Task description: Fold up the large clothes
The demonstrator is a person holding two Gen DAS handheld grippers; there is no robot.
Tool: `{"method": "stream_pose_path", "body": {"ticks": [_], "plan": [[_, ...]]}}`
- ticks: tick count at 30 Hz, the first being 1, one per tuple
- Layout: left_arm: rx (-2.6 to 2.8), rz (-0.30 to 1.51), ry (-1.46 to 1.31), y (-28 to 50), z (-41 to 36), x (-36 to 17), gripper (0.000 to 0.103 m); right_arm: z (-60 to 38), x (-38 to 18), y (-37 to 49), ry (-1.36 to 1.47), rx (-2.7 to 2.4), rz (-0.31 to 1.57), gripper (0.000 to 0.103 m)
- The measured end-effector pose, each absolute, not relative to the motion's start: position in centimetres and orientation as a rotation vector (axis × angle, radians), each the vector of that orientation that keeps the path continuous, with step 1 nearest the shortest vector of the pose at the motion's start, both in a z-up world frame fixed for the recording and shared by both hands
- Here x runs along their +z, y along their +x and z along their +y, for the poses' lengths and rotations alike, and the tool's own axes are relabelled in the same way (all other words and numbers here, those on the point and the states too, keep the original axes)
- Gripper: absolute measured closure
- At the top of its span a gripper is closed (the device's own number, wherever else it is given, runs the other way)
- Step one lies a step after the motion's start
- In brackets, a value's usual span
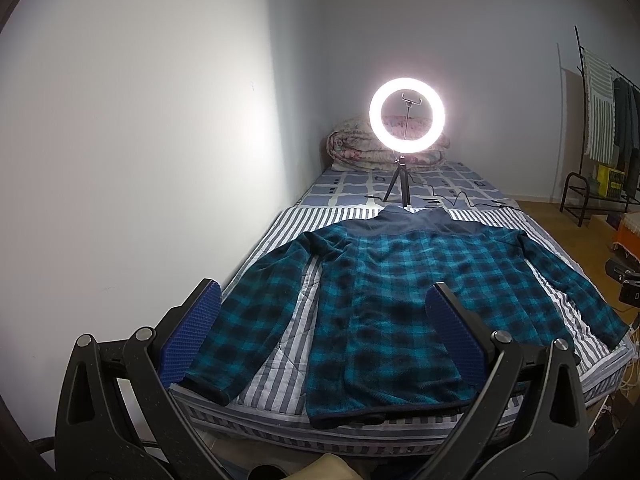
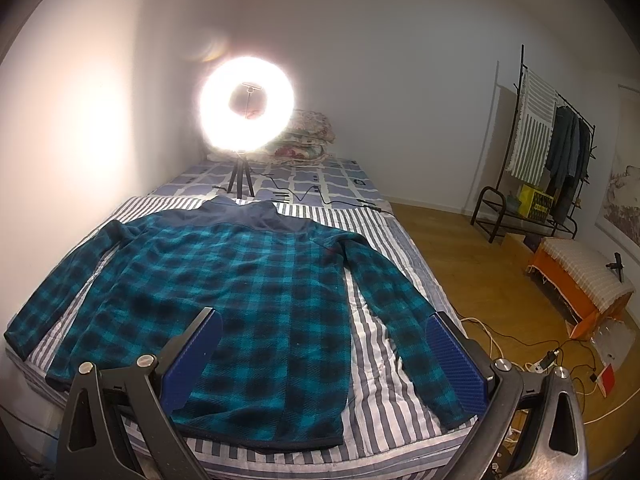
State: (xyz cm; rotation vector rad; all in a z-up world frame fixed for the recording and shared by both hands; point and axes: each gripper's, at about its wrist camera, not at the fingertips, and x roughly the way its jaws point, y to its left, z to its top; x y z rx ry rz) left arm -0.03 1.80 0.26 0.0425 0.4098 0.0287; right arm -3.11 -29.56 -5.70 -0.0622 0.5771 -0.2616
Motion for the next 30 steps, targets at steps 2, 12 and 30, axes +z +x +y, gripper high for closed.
{"method": "stream_pose_path", "body": {"ticks": [2,12,30], "plan": [[0.029,0.410,0.044,-0.08,1.71,0.27,0.000,-29.60,-5.70,-3.15,-0.062,-0.260,0.577,0.000],[0.031,0.408,0.044,-0.10,1.73,0.29,0.000,-29.65,-5.70,-3.14,-0.060,-0.261,0.578,0.000],[0.029,0.407,0.043,-0.11,1.89,0.24,0.000,-29.57,-5.70,-3.08,-0.060,-0.260,0.579,0.000]]}}
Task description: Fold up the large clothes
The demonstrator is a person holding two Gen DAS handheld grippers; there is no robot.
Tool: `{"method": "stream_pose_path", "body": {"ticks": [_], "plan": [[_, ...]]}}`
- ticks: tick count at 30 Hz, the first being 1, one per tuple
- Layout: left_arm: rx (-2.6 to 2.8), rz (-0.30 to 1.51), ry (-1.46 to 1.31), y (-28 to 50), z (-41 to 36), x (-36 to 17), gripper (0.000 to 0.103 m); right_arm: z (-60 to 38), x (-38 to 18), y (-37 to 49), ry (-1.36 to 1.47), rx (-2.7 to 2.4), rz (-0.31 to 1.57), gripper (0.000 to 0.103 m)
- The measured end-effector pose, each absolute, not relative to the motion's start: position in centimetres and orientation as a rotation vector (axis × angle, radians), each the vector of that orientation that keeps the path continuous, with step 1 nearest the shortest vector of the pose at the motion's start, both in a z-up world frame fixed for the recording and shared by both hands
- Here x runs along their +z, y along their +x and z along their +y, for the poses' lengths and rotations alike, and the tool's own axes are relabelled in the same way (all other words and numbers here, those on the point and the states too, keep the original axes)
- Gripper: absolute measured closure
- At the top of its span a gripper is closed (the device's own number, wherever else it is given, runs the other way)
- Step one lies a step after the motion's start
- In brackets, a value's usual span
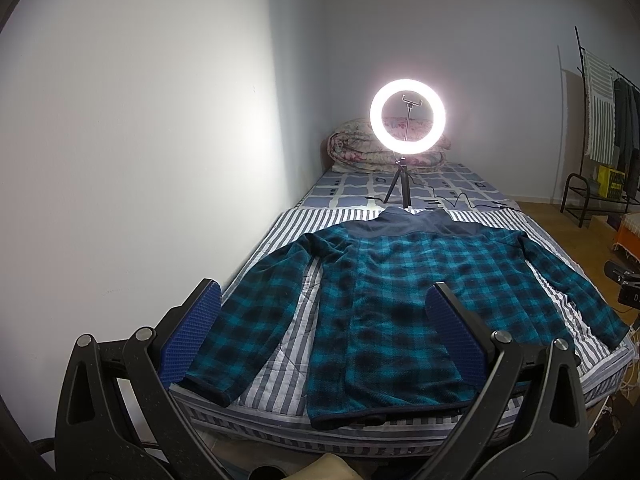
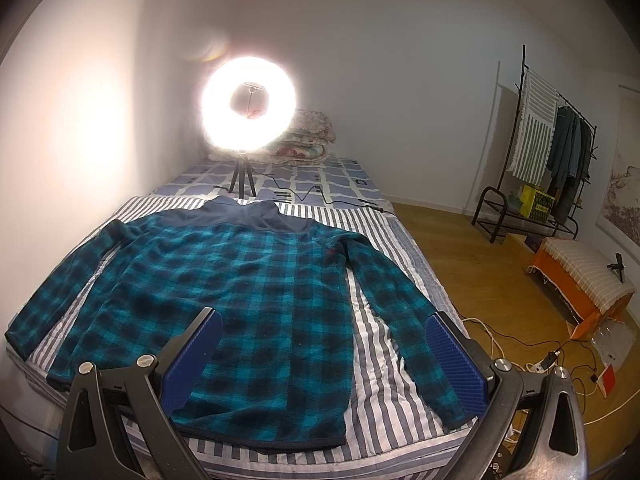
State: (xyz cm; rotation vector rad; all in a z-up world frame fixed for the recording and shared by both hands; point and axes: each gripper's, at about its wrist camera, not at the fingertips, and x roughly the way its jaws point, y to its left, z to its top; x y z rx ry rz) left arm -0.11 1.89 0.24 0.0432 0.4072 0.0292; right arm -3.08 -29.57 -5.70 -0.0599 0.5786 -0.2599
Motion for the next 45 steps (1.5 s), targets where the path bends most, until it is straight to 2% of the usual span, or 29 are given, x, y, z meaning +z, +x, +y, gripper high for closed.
{"method": "stream_pose_path", "body": {"ticks": [15,35,45], "plan": [[0.037,0.409,0.045,0.0,2.1,0.8,0.000,-28.2,-5.8,-2.5,-0.048,-0.236,0.576,0.000],[0.140,0.433,0.048,0.4,5.8,-1.6,0.000,-22.7,-5.2,0.1,-0.068,-0.135,0.572,0.000],[0.170,0.500,0.019,0.6,8.5,-3.4,0.000,-19.5,-5.3,2.9,-0.063,-0.028,0.576,0.000]]}}
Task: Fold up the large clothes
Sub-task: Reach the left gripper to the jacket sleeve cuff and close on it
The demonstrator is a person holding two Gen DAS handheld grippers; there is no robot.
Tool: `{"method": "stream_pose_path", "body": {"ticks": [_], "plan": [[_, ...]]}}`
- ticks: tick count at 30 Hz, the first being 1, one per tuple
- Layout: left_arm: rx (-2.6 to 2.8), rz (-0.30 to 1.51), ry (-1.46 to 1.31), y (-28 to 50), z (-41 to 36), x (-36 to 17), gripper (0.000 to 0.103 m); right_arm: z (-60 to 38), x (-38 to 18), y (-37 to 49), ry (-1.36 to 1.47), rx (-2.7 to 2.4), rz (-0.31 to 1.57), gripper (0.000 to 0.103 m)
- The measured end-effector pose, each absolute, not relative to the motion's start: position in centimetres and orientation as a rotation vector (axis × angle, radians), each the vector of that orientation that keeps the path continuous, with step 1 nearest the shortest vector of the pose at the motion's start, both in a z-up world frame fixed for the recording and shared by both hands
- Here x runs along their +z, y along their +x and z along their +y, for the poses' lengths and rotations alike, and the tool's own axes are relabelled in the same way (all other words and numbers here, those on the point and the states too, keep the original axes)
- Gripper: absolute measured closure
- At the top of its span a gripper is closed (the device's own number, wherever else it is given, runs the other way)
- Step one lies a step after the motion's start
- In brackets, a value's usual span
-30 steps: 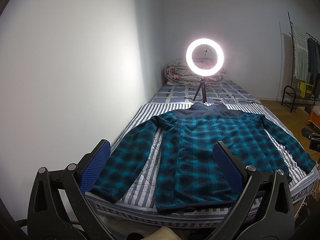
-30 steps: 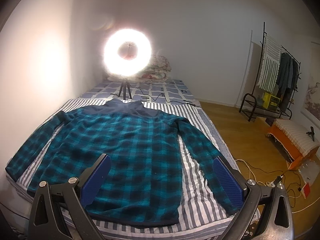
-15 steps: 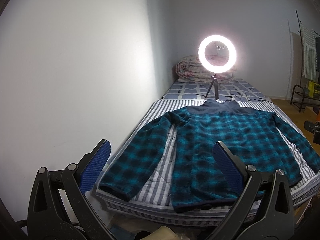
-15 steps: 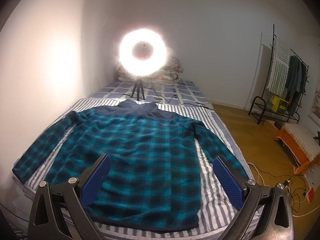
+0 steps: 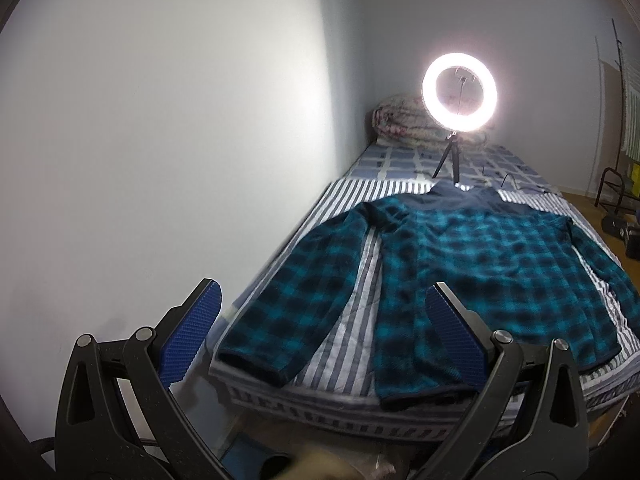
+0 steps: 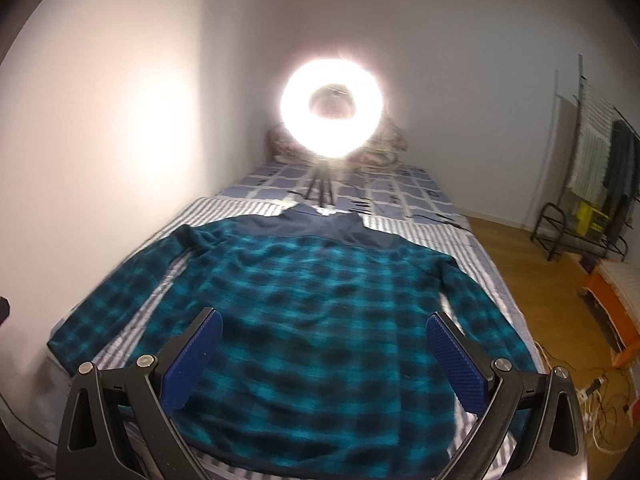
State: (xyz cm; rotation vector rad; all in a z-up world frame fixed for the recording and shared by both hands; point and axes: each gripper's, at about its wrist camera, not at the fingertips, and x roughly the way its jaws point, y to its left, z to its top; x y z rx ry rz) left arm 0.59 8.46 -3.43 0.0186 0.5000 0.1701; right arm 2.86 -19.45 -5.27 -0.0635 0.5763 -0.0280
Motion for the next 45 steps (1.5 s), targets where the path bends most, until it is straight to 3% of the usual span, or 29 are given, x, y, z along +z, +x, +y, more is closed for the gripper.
{"method": "stream_pose_path", "body": {"ticks": [6,11,13,15,17,27,33,45], "plan": [[0.230,0.526,0.024,-0.5,10.8,-6.1,0.003,-16.3,-5.4,5.4,-0.132,0.140,0.549,0.002],[0.250,0.610,-0.054,-0.8,13.3,-8.9,0.023,-12.4,-4.9,9.4,-0.179,0.307,0.595,0.023],[0.241,0.652,-0.104,-0.7,14.4,-10.0,0.038,-10.7,-5.0,11.6,-0.164,0.369,0.637,0.031],[0.232,0.682,-0.178,-0.7,15.8,-11.1,0.043,-9.0,-5.6,13.5,-0.134,0.434,0.689,0.041],[0.242,0.698,-0.250,-0.7,17.3,-12.0,0.043,-7.2,-6.6,14.7,-0.108,0.498,0.741,0.047],[0.240,0.784,-0.504,3.9,21.9,-17.3,0.043,-2.2,-13.9,15.4,-0.157,0.605,0.919,0.054],[0.280,0.806,-0.693,6.6,24.9,-20.1,0.043,-3.3,-13.9,15.8,-0.149,0.582,0.913,0.054],[0.355,0.819,-0.634,9.7,25.9,-21.3,0.045,-4.4,-13.8,15.3,-0.162,0.565,0.911,0.054]]}}
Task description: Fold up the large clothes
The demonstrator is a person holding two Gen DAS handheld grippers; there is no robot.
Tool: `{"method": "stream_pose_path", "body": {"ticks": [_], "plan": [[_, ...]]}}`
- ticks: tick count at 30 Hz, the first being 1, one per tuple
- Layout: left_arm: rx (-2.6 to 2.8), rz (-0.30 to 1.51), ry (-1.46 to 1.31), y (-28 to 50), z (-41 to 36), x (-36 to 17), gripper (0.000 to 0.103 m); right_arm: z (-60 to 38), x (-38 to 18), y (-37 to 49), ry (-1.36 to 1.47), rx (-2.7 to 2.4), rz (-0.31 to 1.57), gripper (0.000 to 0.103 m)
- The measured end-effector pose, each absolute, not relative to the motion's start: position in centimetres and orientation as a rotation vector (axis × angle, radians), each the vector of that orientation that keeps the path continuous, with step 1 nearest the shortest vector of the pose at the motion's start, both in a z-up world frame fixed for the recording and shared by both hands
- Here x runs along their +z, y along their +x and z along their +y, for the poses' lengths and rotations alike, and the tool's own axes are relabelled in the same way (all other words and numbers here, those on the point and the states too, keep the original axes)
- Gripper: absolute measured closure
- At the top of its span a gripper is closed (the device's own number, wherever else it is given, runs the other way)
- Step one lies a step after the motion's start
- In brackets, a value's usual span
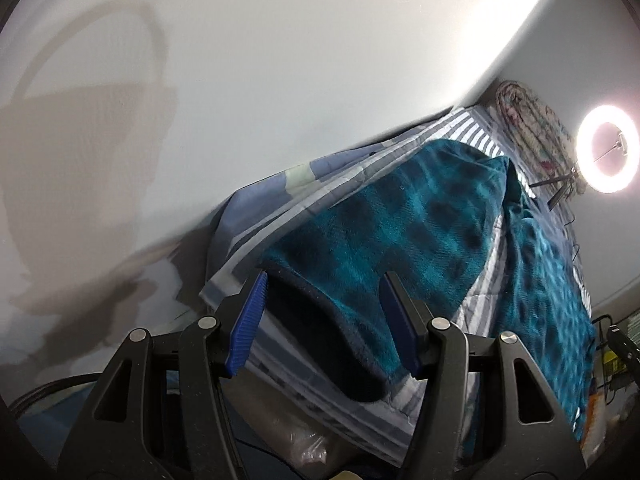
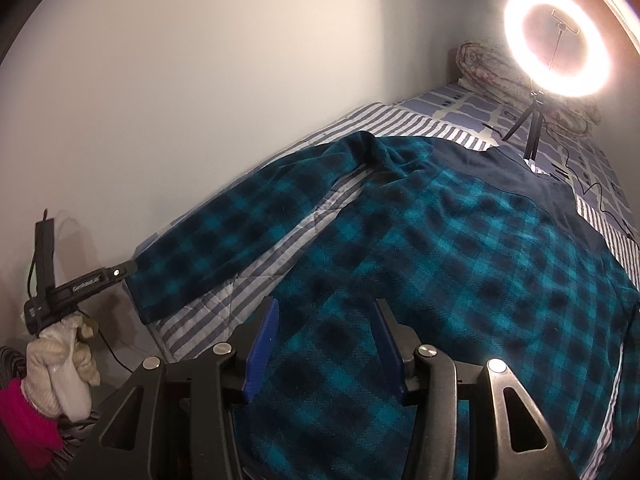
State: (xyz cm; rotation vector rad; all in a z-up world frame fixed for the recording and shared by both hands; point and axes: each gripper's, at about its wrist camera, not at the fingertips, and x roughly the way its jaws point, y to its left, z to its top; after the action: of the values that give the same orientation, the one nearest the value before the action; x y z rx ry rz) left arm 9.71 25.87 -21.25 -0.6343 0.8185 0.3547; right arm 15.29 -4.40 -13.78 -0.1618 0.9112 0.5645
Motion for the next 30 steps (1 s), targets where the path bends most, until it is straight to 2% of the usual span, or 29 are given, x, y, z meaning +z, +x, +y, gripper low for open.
{"method": "stream_pose_path", "body": {"ticks": [2,4,5,19,30], "plan": [[0.369,0.820,-0.607,10.2,26.0,-21.5,0.061,-4.2,-13.8,15.1,-0.168,0.568,0.909,0.054],[0.363,0.821,-0.586,10.6,25.9,-21.6,0.095,-4.0,-13.7,14.8,-0.180,0.574,0.902,0.054],[0.351,0.816,-0.588,10.6,25.9,-21.6,0.100,-3.8,-13.6,14.6,-0.186,0.577,0.898,0.054],[0.234,0.716,-0.507,9.1,22.8,-19.5,0.102,0.9,-14.4,16.3,-0.151,0.687,0.939,0.053],[0.165,0.669,-0.419,8.0,20.4,-18.1,0.103,13.0,-18.1,22.6,-0.044,0.874,1.195,0.052]]}}
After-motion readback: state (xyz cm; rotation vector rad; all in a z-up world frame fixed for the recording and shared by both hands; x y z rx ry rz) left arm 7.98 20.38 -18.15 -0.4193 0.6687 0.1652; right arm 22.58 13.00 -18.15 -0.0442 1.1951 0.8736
